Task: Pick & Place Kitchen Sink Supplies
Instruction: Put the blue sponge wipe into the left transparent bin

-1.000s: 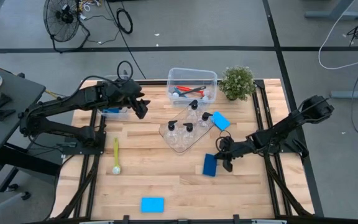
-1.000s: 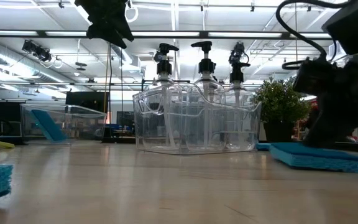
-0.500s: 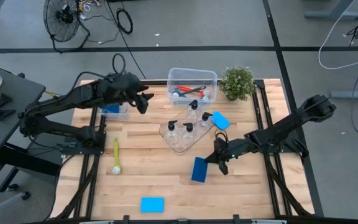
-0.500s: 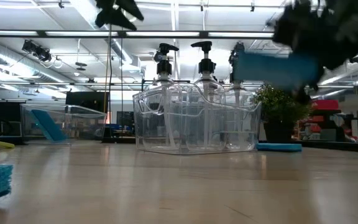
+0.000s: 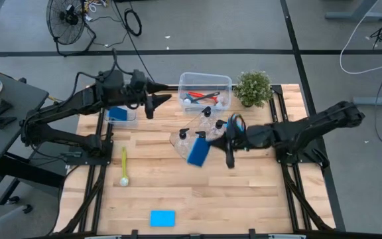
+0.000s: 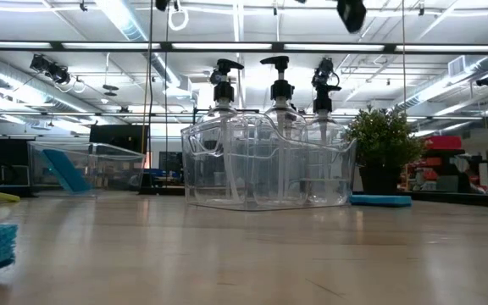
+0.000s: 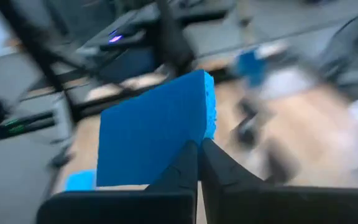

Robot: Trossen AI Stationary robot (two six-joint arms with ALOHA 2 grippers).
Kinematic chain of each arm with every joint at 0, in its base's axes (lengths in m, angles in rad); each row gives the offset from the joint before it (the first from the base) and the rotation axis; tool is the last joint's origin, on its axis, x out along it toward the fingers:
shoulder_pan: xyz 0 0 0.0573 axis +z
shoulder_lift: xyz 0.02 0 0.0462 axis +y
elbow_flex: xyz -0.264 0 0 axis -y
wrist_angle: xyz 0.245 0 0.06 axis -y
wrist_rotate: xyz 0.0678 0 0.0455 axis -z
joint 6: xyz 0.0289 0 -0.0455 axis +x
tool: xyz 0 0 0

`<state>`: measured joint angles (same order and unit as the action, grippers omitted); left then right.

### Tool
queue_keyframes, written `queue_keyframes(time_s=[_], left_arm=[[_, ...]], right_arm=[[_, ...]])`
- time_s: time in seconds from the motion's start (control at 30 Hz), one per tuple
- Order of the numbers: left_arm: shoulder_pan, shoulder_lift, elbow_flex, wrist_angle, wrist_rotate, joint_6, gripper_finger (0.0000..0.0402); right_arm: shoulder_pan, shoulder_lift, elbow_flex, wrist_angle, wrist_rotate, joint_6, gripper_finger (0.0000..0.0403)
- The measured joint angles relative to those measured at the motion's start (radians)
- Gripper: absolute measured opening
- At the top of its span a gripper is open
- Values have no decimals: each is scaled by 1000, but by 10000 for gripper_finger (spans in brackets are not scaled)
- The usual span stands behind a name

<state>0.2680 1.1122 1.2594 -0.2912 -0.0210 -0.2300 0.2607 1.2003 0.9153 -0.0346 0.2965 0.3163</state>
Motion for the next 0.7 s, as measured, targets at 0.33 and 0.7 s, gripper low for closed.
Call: queue_keyframes(time_s=[0.33, 0.7], left_arm=[[0, 0, 0, 54, 108, -98, 237], [-3, 37, 1, 53, 139, -156, 325]], right_arm=[[-90, -3, 170, -16, 275, -264, 0], [-156, 14, 170, 93, 376, -380, 0]])
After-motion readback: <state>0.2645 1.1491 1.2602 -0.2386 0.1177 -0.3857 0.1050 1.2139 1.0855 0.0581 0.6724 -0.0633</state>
